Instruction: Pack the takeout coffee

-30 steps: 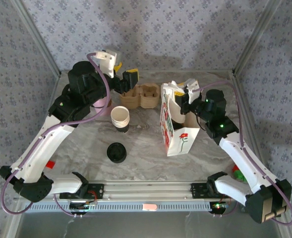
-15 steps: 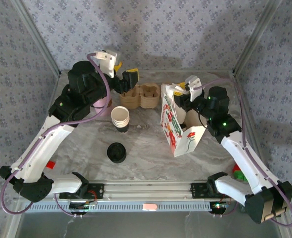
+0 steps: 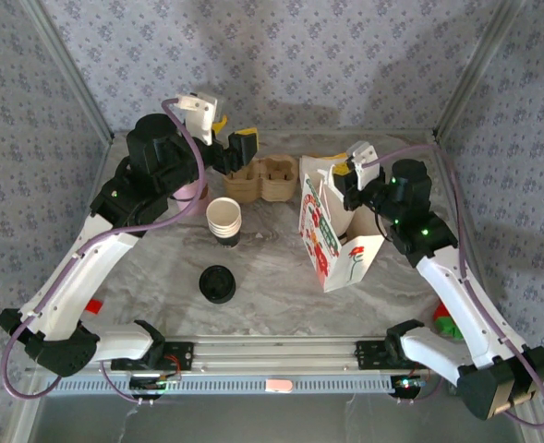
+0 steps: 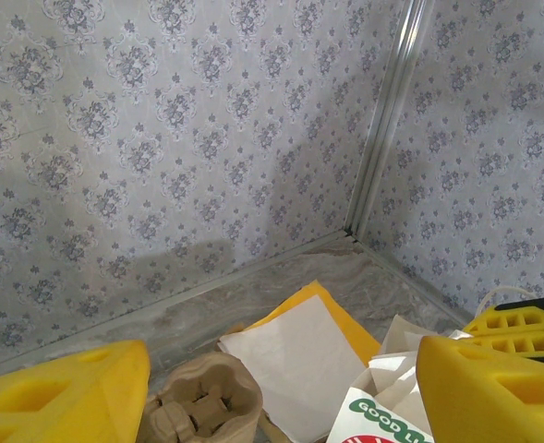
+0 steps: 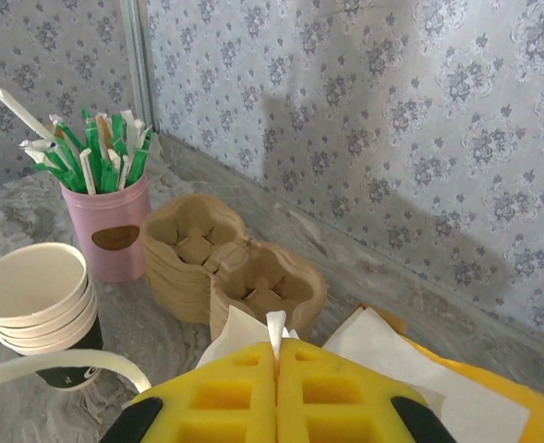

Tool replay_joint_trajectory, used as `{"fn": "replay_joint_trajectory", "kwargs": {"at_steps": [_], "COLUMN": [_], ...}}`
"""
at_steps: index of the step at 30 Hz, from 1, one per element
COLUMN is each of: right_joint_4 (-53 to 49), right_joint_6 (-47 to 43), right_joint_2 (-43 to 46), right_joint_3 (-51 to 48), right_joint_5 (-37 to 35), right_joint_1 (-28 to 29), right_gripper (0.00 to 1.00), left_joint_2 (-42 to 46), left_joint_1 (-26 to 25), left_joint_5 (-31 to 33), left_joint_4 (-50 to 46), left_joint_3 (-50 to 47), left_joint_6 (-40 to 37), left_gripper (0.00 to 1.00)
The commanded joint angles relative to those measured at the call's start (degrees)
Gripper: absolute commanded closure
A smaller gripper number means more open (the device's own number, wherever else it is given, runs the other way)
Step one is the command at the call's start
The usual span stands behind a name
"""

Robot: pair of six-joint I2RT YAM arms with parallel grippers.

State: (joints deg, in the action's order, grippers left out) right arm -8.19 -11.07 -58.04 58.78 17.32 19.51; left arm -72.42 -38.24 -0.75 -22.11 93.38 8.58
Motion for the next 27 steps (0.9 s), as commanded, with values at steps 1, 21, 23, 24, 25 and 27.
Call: {"fn": "replay_joint_trajectory", "kwargs": {"at_steps": [1, 21, 23, 24, 25, 27], "right_joint_4": [-1.6, -2.3, -2.8, -3.1, -3.2, -3.5], "right_joint_6": [-0.2, 5.0, 4.3, 4.1, 3.8, 3.5], "right_joint_2": [1.0, 1.6, 1.9, 2.1, 2.3, 2.4], "right_joint_3": [0.9, -1.1, -0.3, 0.1, 0.6, 1.9], "right_joint_5": [-1.4, -3.4, -3.8, -4.0, -4.0, -4.1], "right_joint_1": [-0.3, 0.6, 0.6, 0.6, 0.6, 0.6], "right_gripper": [0.99, 0.76, 0.6, 0.59, 0.59, 0.56], "left_joint_2": [1.7, 2.0, 2.0, 2.0, 2.0, 2.0], "left_joint_1": [0.3, 0.3, 0.2, 0.2, 0.2, 0.3], "left_joint_5": [-0.3, -0.4, -0.4, -0.4, -0.4, -0.3], "left_joint_4": [0.9, 1.0, 1.1, 1.1, 1.1, 1.3], "left_joint_3": [0.7, 0.2, 0.3, 0.2, 0.3, 0.2], "left_joint_6": [-0.1, 0.5, 0.4, 0.4, 0.4, 0.4], "left_gripper": [0.24, 0.24, 0.24, 0.24, 0.24, 0.24]}}
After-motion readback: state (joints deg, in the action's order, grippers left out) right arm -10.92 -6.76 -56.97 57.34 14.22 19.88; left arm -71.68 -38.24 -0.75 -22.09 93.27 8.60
